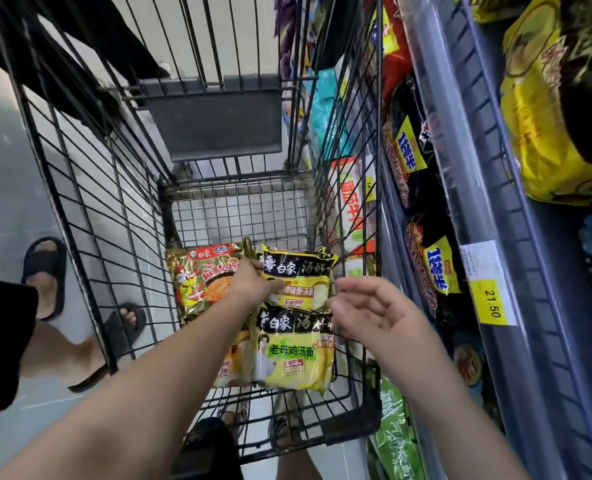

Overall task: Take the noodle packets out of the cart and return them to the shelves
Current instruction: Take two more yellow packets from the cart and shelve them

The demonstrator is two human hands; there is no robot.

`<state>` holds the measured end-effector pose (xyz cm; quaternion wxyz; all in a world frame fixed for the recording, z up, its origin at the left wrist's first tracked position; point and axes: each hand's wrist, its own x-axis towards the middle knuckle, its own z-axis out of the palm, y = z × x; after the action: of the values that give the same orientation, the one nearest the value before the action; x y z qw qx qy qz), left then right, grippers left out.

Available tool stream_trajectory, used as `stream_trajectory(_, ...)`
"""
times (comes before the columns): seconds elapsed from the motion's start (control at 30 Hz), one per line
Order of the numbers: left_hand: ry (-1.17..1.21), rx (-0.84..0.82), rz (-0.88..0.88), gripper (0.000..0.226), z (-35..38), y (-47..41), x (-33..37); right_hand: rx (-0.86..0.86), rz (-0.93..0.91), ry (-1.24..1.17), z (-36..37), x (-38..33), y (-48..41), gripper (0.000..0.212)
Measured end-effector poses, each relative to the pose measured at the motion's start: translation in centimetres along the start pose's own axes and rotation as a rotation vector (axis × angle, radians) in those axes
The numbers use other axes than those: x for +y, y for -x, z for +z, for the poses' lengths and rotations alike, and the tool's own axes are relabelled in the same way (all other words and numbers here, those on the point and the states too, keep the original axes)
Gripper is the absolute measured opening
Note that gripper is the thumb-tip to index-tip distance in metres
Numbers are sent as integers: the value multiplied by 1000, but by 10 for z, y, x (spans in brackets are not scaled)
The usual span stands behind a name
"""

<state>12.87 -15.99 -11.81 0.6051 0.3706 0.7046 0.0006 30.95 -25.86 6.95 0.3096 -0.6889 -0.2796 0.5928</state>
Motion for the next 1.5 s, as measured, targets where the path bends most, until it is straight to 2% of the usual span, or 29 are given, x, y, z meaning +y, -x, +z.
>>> stream_trajectory(0.13, -37, -60, 16, 84, 1, 3, -2, 19, -15, 19, -6, 2, -1, 36)
stream_trajectory(0.33, 73, -63, 76, 80, -10, 7, -4, 35, -13, 31, -14, 7, 2, 35)
stream_trajectory(0.47, 114, -86, 178, 51, -20, 19, 2, 38, -6, 34, -15, 12, 3, 29)
stream_trajectory(0.53, 126, -43, 216, 38, -26, 23, 1, 45, -5, 29, -13, 14, 2, 31)
stream_trajectory(0.63, 155, 38, 258, 37, -37, 29, -2, 47, 0, 18, -6, 19, -1, 36)
stream_trajectory(0.8, 203, 82, 305, 33, -52, 41, -3, 39, 17, 53, 9, 27, -7, 25)
stream_trajectory(0.93, 156, 184, 374, 34, -69, 59, 0, 72, 23, 88, 20, 31, -14, 22)
stream_trajectory(1.07, 207, 249, 464, 25, -98, 96, 12, 95, 48, 164, 31, 33, -37, 37)
stream_trajectory(1.3, 293, 268, 521, 26, -157, 151, 21, 128, 129, 280, 48, 47, -92, 54)
stream_trajectory(1.5, 303, 273, 543, 47, -187, 176, 15, 114, 266, 385, 68, 69, -138, 81)
